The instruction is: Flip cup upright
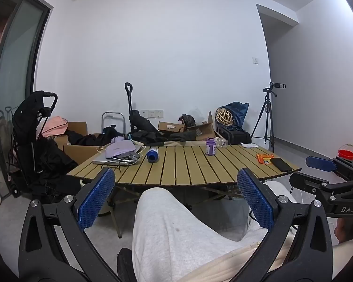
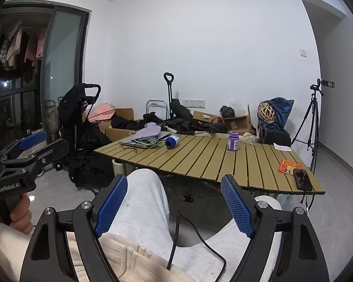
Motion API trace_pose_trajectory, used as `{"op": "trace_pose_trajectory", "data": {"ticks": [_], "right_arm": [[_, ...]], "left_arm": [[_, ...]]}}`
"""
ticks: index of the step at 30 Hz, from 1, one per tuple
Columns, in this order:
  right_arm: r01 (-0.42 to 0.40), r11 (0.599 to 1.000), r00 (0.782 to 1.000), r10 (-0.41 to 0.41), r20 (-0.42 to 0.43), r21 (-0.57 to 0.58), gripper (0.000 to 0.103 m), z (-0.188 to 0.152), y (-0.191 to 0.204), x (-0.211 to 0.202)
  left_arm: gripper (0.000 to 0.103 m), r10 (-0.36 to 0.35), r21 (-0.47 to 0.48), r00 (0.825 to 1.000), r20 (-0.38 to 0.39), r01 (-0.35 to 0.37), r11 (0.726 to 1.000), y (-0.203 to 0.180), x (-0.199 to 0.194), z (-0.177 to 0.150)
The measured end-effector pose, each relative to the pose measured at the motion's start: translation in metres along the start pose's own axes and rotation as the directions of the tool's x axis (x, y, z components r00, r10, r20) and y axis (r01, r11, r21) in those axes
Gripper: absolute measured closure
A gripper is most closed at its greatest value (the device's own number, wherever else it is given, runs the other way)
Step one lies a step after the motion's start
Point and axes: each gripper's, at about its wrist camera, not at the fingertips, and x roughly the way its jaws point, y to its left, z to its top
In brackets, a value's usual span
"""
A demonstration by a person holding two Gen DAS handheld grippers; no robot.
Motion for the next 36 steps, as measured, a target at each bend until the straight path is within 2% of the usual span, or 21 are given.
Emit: {"op": "trace_pose_trajectory", "data": {"ticks": [36], "right_arm": [[-0.001,1.0,1.0,0.001,-0.004,0.004,0.017,-0.0035,-0.0067,-0.0054]], "left_arm": [[0.0,0.001,0.005,1.0,-0.007,-0.001,1.0,-0.0001,0.0002,0.0001]]}}
